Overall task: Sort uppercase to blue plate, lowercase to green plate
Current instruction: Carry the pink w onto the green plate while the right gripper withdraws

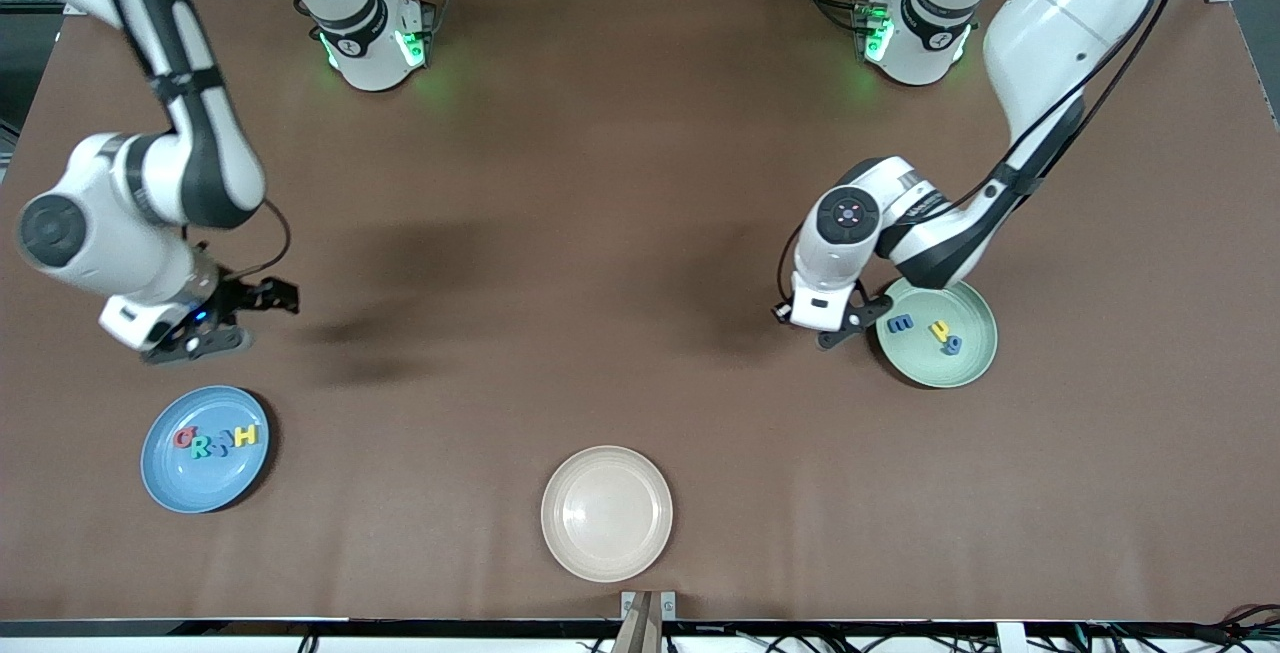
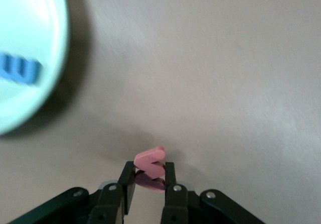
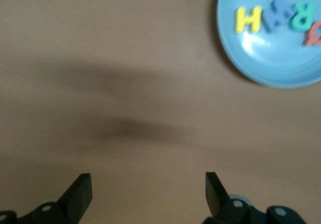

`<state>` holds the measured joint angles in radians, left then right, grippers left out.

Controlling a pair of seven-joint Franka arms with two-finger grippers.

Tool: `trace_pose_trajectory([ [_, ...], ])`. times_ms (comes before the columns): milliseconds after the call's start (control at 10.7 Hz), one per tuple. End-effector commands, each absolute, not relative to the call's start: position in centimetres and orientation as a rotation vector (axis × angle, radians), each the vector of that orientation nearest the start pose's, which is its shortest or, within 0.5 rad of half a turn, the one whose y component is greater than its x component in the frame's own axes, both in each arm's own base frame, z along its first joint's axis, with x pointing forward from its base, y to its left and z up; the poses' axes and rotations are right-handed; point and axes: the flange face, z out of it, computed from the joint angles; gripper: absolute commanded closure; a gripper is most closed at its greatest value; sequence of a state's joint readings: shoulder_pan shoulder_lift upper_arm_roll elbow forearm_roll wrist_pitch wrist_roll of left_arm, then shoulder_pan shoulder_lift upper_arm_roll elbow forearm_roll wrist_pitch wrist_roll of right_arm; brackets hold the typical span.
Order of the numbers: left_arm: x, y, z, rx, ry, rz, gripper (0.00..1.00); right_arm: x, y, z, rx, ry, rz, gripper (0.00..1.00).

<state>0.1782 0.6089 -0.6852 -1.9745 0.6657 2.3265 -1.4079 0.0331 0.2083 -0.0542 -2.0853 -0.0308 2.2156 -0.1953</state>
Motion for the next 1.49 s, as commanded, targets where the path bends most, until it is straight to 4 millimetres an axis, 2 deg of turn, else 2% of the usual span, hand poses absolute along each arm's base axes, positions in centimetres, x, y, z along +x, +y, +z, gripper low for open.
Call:
trace_pose_trajectory([
  [0, 54.7, -23.4, 24.4, -2.931, -0.613, -0.107, 0.94, 53.9, -0.7, 34.1, -3.178, -0.252, 0.147, 0.0],
  [186, 55.7, -19.1, 26.3, -2.952, -0.526, -0.041, 0.94, 55.5, -1.8, 38.1, -3.184, -0.226, 0.124, 0.0],
  [279, 56.0, -16.4, 26.8, -2.968, -0.487, -0.012, 0.93, 56.1, -2.2, 40.8, -3.18, -0.204, 0.168, 0.0],
  [372, 56.2, -13.6, 26.9, -2.983, -0.466, 0.013, 0.93, 56.5, -2.3, 44.2, -3.186, -0.184, 0.127, 0.0],
  [559, 55.9, -8.8, 26.0, -3.009, -0.412, 0.047, 0.91, 56.4, -2.4, 48.8, -3.195, -0.171, 0.018, 0.0],
  [652, 55.8, -7.3, 25.3, -3.031, -0.422, 0.045, 0.79, 56.4, -2.2, 50.7, -3.195, -0.171, -0.012, 0.0],
  [745, 55.9, -6.4, 25.2, -3.036, -0.447, 0.04, 0.56, 56.1, -1.9, 52.9, -3.186, -0.169, -0.024, 0.0],
  [838, 55.9, -6.3, 25.3, -3.035, -0.45, 0.037, 0.49, 55.4, -1.4, 55.5, -3.128, -0.14, -0.035, 0.0],
  [1024, 56.1, -6.1, 25.8, -3.029, -0.451, 0.019, 0.47, 54.0, -1.1, 58.9, -3.107, -0.137, -0.08, 0.0],
  [1117, 56.4, -6.6, 27.2, -3.031, -0.43, -0.018, 0.43, 53.7, -1.2, 60.2, -3.113, -0.144, -0.12, 0.0],
  [1304, 57.1, -6.6, 32.7, -3.015, -0.374, -0.11, 0.33, 52.8, -1.5, 63.1, -3.123, -0.147, -0.215, 0.0],
  [1397, 58.2, -6.4, 36.3, -3.031, -0.389, -0.105, 0.26, 52.4, -2.0, 63.9, -3.125, -0.134, -0.242, 0.0],
])
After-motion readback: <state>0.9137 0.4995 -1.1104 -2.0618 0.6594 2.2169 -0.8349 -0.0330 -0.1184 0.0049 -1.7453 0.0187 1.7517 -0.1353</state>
